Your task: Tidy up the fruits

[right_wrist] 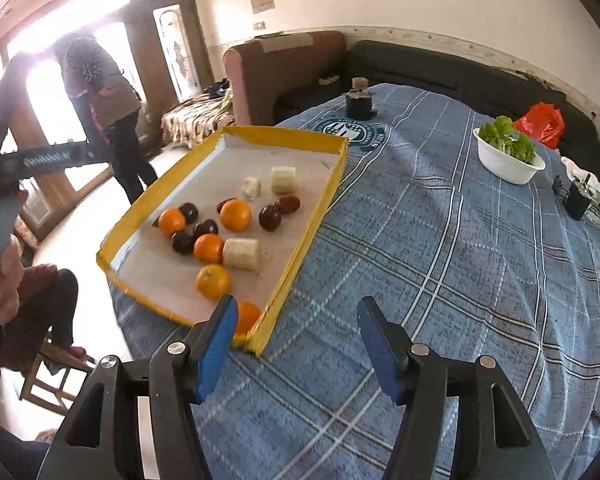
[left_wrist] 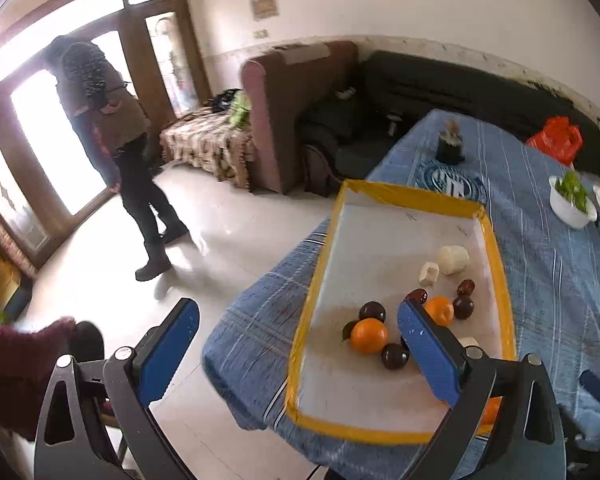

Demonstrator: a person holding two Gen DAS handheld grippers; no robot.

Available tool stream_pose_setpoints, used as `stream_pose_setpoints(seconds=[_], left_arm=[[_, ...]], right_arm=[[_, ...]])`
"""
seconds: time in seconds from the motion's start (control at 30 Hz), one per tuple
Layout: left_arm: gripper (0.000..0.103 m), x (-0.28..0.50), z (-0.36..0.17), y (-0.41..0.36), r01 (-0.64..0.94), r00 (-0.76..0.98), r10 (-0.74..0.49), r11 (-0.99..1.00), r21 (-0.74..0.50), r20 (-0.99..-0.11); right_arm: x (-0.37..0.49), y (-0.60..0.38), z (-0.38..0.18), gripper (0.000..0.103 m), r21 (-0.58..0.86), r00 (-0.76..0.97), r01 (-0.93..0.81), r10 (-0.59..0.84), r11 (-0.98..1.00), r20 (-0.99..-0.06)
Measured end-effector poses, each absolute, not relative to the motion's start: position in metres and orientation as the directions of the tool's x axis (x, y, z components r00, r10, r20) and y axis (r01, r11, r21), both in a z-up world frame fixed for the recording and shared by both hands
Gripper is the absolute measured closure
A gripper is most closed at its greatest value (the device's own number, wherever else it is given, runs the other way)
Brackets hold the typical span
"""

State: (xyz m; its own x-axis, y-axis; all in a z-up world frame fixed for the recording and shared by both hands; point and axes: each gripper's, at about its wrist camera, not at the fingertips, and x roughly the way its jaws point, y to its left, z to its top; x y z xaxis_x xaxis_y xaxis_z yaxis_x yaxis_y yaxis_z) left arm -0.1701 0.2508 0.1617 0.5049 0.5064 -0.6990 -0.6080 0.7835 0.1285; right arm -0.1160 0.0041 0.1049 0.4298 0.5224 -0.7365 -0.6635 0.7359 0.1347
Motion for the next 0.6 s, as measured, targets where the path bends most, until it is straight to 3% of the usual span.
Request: stream_pose_setpoints(seconds=[0.27,0.6], left_arm=[[0.003,-0.222,0.194,0.227,-0.720,0.395,0.683,0.645,0.254,-0.614],[0.003,-0.281,0.207,0.231,-0.798,0.286,0.764,0.524,0.298,-0.578]], right_arm=[[-0.133,0.001,0.115,0.033,0.152,0.389,-0.737,0.597,0.658,-0.702],[-0.157,0.033,0.129,0.031,0.140,0.334,-0.823,0.668,0.550,-0.665]])
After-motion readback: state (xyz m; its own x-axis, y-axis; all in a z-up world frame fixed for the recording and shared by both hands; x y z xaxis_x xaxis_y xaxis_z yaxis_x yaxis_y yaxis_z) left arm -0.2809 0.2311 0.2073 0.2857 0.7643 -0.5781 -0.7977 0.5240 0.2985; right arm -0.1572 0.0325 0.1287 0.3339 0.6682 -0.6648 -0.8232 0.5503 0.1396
